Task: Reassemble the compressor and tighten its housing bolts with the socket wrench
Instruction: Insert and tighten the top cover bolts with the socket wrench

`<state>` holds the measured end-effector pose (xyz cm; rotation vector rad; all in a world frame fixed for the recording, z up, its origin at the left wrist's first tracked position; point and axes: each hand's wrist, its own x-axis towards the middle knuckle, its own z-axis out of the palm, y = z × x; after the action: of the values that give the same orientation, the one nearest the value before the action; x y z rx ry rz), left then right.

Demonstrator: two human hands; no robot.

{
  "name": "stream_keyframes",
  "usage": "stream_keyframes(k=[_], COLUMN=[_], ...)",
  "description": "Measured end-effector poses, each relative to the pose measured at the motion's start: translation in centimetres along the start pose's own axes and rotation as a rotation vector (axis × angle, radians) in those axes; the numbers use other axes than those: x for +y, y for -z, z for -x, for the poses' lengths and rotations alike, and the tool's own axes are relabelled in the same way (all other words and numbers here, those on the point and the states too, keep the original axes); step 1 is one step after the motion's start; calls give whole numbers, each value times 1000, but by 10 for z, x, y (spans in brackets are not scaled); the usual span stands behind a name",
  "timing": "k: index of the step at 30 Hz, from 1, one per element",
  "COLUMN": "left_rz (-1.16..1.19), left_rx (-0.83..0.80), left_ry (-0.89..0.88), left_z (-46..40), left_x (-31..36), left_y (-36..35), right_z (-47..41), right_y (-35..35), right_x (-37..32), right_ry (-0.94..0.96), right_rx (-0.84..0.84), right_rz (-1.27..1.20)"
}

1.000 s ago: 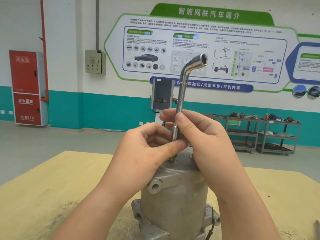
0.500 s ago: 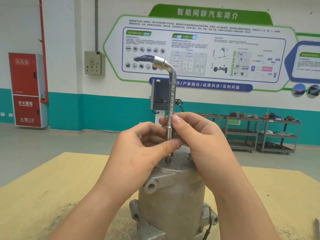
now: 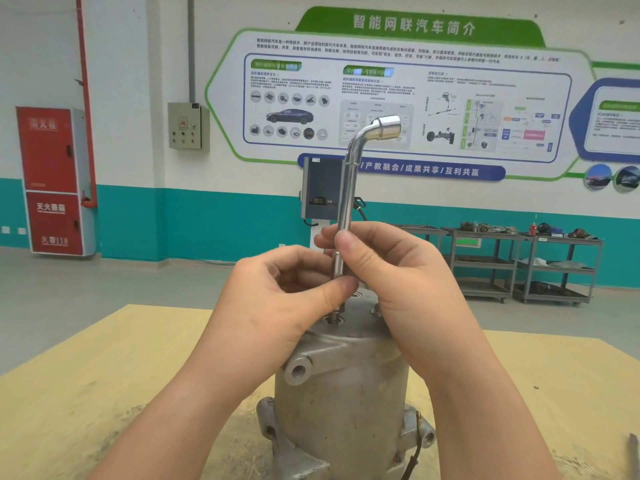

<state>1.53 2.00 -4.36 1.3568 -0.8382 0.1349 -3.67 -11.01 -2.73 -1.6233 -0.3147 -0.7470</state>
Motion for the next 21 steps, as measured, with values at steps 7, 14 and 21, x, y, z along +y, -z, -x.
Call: stream_keyframes(k=[7,14,21], left_rz=[3,-13,-28], left_rx=[-104,-31,-65], left_ry=[14,-2,1], left_z=[1,1,1], left_x=[0,0,-2], left_y=[4,2,3], right_z=[0,1,0], right_y=[-2,-2,-2], right_x=[-2,-4,-1], right_ry=[-24,-32,-38], right_rx=[-15,-34,-21], right_rz=[62,72,26])
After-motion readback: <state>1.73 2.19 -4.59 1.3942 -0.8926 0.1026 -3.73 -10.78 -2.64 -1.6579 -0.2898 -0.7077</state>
